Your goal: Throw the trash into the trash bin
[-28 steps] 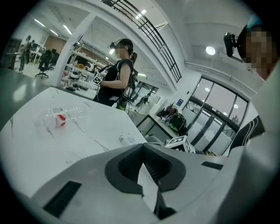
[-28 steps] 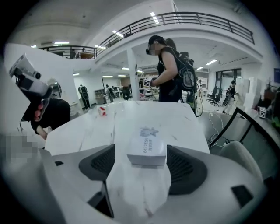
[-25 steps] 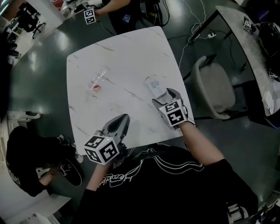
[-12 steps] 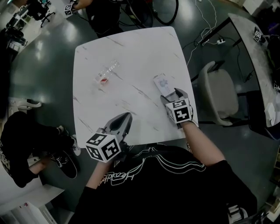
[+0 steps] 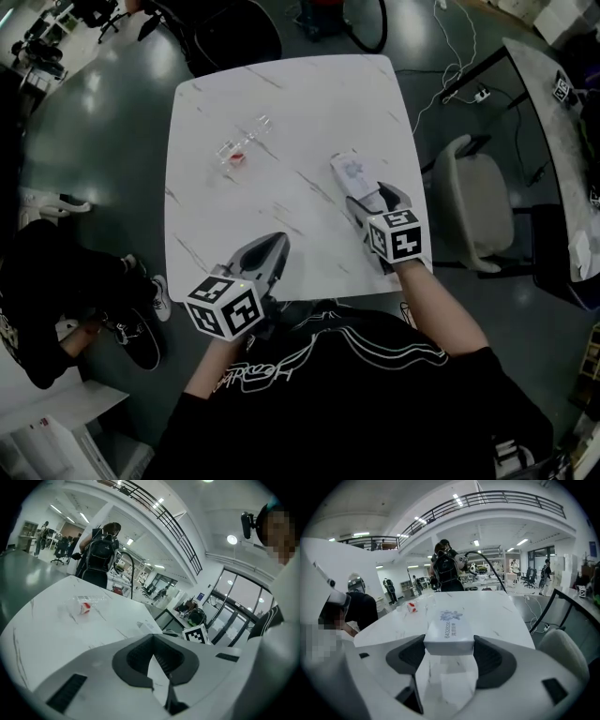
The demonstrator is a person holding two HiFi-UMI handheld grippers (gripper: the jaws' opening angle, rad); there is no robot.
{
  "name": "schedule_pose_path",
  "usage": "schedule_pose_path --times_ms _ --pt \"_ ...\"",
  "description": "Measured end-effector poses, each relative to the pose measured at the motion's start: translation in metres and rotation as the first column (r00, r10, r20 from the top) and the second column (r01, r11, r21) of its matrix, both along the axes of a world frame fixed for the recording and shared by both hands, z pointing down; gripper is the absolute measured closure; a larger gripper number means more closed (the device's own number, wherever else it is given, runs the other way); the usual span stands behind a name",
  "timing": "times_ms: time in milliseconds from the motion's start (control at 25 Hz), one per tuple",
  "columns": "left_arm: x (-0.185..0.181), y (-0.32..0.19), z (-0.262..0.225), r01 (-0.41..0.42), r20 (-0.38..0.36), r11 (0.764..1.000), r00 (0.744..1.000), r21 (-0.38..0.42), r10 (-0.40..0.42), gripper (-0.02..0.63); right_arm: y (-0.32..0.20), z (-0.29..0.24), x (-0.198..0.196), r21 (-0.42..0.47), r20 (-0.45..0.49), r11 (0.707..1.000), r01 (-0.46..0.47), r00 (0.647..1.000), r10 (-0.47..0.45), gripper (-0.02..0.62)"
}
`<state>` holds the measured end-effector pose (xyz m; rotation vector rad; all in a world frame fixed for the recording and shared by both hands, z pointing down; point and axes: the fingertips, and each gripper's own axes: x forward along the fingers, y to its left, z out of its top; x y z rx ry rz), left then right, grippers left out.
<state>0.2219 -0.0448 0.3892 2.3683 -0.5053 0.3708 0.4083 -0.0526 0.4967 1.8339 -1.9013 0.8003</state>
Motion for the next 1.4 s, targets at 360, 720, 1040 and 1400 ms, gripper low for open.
schedule_pose_path --times_ms 360,720,1040,1400 --pt "-0.081 -0.024 -0.011 0.150 -0.002 0.988 0.989 0.023 -0.150 0.600 -0.034 -0.054 -0.092 0.112 0.061 0.983 0.148 0.986 -0.156 0.249" --pt "-0.205 -0.041 -0.015 0.322 0.022 0.946 0.946 0.029 -0.323 0.600 -0.065 -0.067 -0.237 0.137 0.118 0.930 0.341 0.927 -0.357 0.249" --pt "-0.335 -0.049 -0.010 0.476 0.047 0.879 0.878 0.025 -0.477 0.600 -0.080 -0.061 -0.389 0.132 0.171 0.848 0.513 0.831 -0.529 0.249" --pt "-0.458 -0.039 0.010 0.580 0.076 0.815 0.813 -0.008 -0.578 0.600 -0.072 -0.041 -0.555 0.104 0.221 0.722 0.684 0.692 -0.687 0.249"
